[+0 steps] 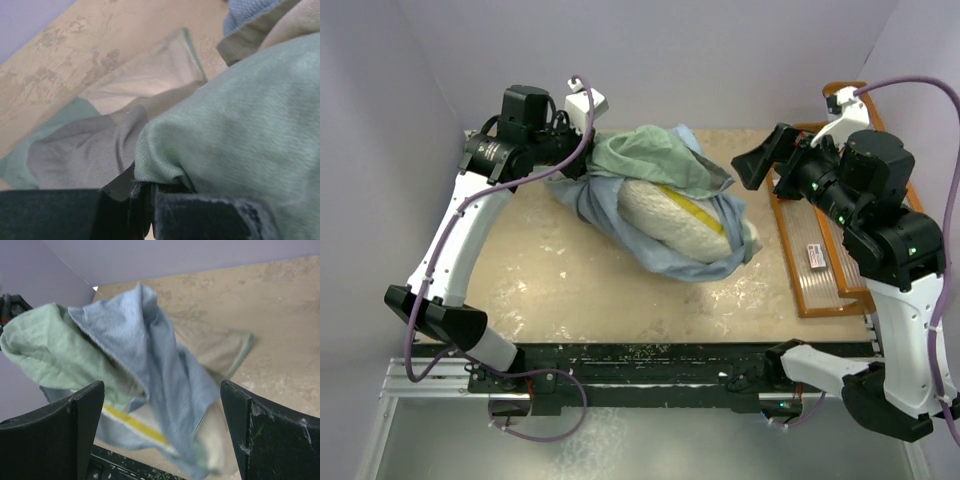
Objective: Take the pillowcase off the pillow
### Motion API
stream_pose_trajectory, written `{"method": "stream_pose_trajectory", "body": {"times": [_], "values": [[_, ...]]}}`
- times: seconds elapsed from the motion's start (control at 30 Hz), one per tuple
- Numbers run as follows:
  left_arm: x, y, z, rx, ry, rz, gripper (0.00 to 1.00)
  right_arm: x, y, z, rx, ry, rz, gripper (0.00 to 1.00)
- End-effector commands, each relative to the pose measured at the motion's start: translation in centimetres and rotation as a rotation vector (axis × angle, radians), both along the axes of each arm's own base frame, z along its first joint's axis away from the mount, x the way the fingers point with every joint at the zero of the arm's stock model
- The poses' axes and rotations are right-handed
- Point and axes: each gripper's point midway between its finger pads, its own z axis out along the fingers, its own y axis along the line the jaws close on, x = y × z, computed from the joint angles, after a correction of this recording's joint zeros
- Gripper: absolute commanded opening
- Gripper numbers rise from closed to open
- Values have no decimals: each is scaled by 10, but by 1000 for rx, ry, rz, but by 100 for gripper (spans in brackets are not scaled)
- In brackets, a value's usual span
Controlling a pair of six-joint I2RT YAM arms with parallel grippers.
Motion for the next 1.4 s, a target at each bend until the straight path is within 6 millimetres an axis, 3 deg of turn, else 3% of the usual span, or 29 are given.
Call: {"method": "stream_pose_trajectory", "body": {"times": [0.0, 0.07, 0.2, 0.43, 0.63, 0.73, 0.93, 1.0, 1.37], "values": [[4, 1, 44, -97, -94, 64, 0, -11, 10, 16, 19, -109, 89, 99], [8, 2, 41, -93, -82, 87, 0, -20, 22, 18, 35, -139, 171, 97], [13, 3, 33, -93, -44, 104, 0, -33, 37, 4, 29, -173, 294, 94], [2, -2, 33, -94, -36, 35, 0, -19, 43, -47, -93, -203, 351, 89], [0, 0, 35, -90, -43, 31, 0, -9, 57, -53, -191, -309, 444, 86], [-1, -1, 38, -97, -39, 23, 0, -1, 78, -62, -248, -311, 498, 85], [-4, 0, 44, -98, -46, 22, 0, -8, 128, -82, -390, -308, 610, 83], [-5, 1, 46, -96, -53, 19, 0, -11, 136, -90, -417, -299, 615, 81], [-24, 1, 53, -87, -65, -55, 0, 6, 109, -113, -575, -303, 433, 91]]}}
